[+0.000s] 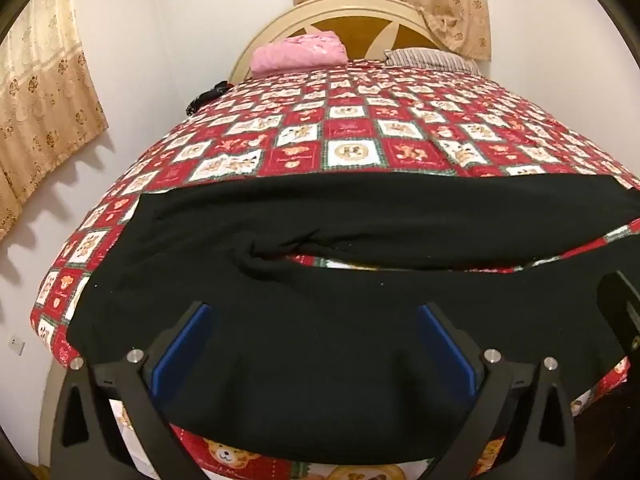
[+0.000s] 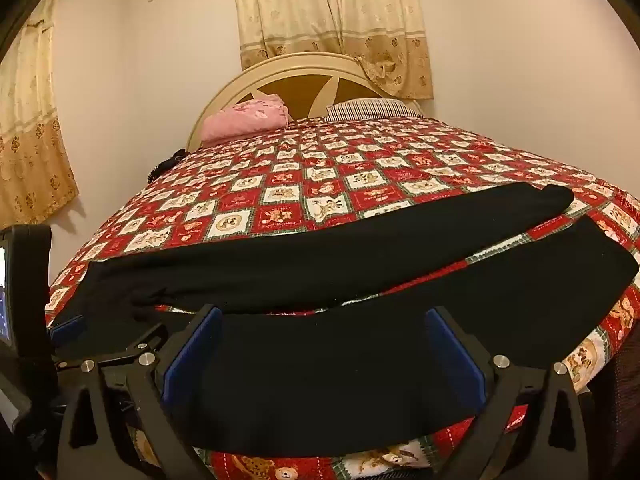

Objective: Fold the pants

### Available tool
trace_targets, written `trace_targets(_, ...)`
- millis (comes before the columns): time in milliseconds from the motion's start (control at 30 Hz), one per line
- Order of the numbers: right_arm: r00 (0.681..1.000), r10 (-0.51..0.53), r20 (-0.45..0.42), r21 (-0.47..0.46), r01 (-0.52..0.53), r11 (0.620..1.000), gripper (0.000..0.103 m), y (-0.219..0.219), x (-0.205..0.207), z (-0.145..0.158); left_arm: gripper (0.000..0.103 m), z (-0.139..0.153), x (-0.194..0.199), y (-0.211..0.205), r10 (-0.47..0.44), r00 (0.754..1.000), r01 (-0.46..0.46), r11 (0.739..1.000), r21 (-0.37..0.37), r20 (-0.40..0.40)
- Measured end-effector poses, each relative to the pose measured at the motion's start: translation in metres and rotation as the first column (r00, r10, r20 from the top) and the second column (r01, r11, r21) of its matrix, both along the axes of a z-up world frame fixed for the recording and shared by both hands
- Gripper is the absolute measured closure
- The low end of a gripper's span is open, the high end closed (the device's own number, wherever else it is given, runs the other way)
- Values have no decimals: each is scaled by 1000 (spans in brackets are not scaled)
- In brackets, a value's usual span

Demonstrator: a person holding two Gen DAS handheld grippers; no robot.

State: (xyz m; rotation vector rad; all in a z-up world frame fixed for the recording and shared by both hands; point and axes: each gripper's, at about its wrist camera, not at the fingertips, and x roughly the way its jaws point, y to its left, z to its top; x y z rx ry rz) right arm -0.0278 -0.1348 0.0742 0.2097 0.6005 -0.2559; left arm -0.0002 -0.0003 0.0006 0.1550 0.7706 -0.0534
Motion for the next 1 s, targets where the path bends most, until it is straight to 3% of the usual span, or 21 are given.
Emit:
trace_targets(167,1000,5,9,-10,-5,1000,1,0,0,-3,0,-7,2,14,-9,1000,9,999,-38,4)
trace_targets(333,1000,11,-15,-4,-11,1000,1,2,3,-16,0,-7,-2,13,1,1000,-1,1000,-4,8)
trace_targets(1000,1000,-6,-27,23,7,1000,1,-1,5,-10,0,-10,2,6,-7,1000,6,1000,-5,-25)
